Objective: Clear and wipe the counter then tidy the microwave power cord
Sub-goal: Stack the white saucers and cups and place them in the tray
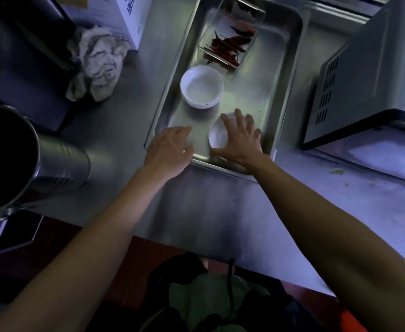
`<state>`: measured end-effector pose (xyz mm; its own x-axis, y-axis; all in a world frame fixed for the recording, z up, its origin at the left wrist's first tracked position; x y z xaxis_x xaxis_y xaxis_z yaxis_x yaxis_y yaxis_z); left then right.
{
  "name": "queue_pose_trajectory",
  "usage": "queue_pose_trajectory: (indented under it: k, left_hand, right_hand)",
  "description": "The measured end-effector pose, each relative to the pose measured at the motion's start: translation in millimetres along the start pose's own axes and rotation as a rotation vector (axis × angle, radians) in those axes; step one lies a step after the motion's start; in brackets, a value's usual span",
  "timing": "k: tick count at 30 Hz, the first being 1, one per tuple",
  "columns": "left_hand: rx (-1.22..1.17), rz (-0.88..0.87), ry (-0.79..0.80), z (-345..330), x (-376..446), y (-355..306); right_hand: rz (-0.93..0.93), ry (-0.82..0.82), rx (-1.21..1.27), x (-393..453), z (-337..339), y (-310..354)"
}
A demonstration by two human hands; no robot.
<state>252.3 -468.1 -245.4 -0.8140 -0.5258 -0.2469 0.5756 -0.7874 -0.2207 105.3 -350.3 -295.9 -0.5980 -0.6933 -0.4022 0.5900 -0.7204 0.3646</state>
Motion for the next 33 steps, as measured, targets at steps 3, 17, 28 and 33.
queue_pose_trajectory:
  k: [3, 17, 28, 33]
  left_hand:
    - [-0.026, 0.005, -0.01, -1, -4, 1]
    - [0.021, -0.135, 0.046, 0, 12, -48]
    - [0.055, -0.38, 0.03, 4, 9, -178]
    - [0.098, -0.515, 0.012, -14, -29, -256]
  right_hand:
    - [-0.019, 0.027, 0.003, 3, -4, -7]
    - [0.062, -0.12, 0.03, -31, 42, -7]
    - [-0.053, -0.339, 0.249, -159, 81, -105]
    - [-0.191, -0.374, 0.277, -239, 71, -181]
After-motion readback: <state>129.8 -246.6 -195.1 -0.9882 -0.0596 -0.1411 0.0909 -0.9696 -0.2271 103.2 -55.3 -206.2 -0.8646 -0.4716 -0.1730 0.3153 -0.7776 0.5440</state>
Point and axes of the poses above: each hand's wrist, its own x-axis towards the middle knuckle, its own z-axis out of the back of the hand, y = z × x, the point moved 9 cm from there along x, towards the middle knuckle, and after that the axes turned 9 degrees about x, right-handed, at the moved point
